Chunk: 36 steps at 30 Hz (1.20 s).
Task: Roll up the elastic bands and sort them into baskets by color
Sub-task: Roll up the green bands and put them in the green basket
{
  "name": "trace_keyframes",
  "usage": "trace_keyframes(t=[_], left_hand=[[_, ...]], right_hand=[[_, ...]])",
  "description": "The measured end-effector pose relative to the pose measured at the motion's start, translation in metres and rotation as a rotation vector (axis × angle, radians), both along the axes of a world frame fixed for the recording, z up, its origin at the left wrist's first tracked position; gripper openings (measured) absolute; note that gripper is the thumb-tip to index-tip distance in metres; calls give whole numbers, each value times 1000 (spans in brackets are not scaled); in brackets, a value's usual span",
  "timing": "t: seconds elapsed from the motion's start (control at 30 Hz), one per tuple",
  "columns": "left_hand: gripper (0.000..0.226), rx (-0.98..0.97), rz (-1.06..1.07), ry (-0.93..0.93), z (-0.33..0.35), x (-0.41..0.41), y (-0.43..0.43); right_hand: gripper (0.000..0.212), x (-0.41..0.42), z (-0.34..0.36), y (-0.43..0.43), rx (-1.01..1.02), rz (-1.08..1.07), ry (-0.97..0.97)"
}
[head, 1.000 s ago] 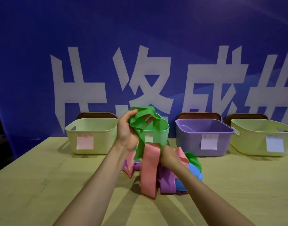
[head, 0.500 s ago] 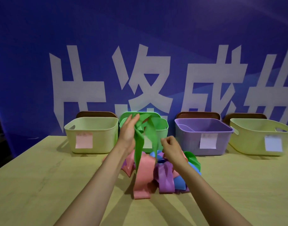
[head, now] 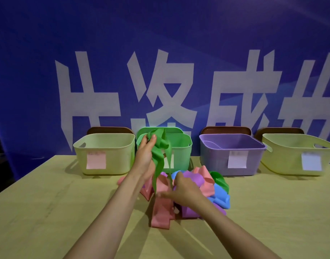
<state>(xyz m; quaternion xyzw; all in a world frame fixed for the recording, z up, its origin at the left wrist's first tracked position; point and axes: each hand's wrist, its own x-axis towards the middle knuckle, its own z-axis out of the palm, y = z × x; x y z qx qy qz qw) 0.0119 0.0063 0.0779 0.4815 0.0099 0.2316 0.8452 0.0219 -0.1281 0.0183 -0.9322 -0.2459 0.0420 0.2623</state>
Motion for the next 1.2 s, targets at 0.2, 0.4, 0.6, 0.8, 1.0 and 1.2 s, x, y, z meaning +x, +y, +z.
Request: trace_keyframes(t=[0.2,0.4,0.6,0.8,1.0,1.2], left_hand=[[25,-13,43,0,-2,-7,8],[13,151,218,185,-26,-11,25],[11,239,181,424,-53,-17,21],[44,94,-8,400,-52,-24,14],[95,188,-202,373,-50,-19,6],[51,209,63,242,-41,-14,12]], right_hand=[[13,13,-8,7,188,-38,-56],[6,29,37,-14,540,84,127],[21,36,62,-18,1270,205,627],[28,40,56,-16,1466,121,898],[2,41,45,-4,1575,105,989],[8,41,38,-12,971,91,305]])
